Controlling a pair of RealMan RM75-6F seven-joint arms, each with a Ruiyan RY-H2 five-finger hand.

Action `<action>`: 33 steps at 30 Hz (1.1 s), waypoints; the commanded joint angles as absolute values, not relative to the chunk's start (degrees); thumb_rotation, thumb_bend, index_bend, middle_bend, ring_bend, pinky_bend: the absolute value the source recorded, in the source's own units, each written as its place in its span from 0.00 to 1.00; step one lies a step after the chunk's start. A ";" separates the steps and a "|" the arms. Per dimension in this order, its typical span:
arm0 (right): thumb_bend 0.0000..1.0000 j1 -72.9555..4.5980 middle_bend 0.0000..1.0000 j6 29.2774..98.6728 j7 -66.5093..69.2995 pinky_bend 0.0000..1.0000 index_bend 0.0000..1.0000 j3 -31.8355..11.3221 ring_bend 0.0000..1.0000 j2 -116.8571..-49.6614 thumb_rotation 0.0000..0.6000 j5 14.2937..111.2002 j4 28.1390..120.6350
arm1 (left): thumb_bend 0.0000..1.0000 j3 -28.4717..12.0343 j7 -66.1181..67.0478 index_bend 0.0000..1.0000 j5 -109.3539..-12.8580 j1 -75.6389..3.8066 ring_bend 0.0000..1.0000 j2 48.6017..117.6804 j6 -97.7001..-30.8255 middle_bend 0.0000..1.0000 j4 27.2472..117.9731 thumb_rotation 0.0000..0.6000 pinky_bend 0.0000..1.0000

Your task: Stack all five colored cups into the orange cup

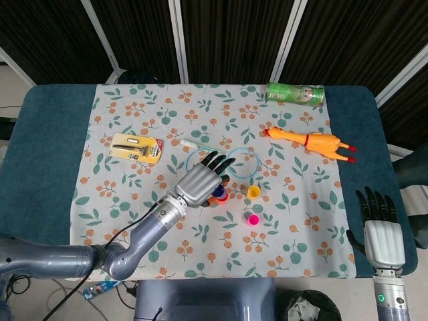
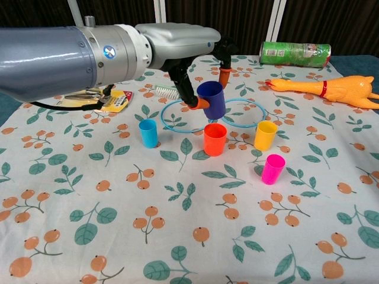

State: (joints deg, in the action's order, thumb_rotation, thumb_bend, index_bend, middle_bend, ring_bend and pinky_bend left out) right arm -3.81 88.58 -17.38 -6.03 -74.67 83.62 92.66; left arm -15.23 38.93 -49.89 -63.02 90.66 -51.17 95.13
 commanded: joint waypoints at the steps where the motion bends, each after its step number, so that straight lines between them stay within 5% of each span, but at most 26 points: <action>1: 0.33 -3.70 0.00 88.80 -17.31 0.06 0.00 -6.03 0.00 -74.50 1.00 83.71 92.84 | 0.32 -14.87 39.53 0.48 -50.30 -63.88 0.00 91.97 -51.99 0.02 94.06 1.00 0.00; 33: 0.33 -3.70 0.00 88.82 -16.37 0.06 0.00 -6.29 0.00 -74.03 1.00 83.49 92.49 | 0.30 -11.50 41.69 0.43 -45.77 -67.22 0.00 98.46 -51.95 0.02 84.94 1.00 0.00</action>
State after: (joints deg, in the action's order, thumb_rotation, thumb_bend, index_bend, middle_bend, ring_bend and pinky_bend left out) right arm -3.69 88.84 -16.37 -6.30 -74.02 83.48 92.49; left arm -11.54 41.70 -45.87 -67.19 98.41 -52.01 85.04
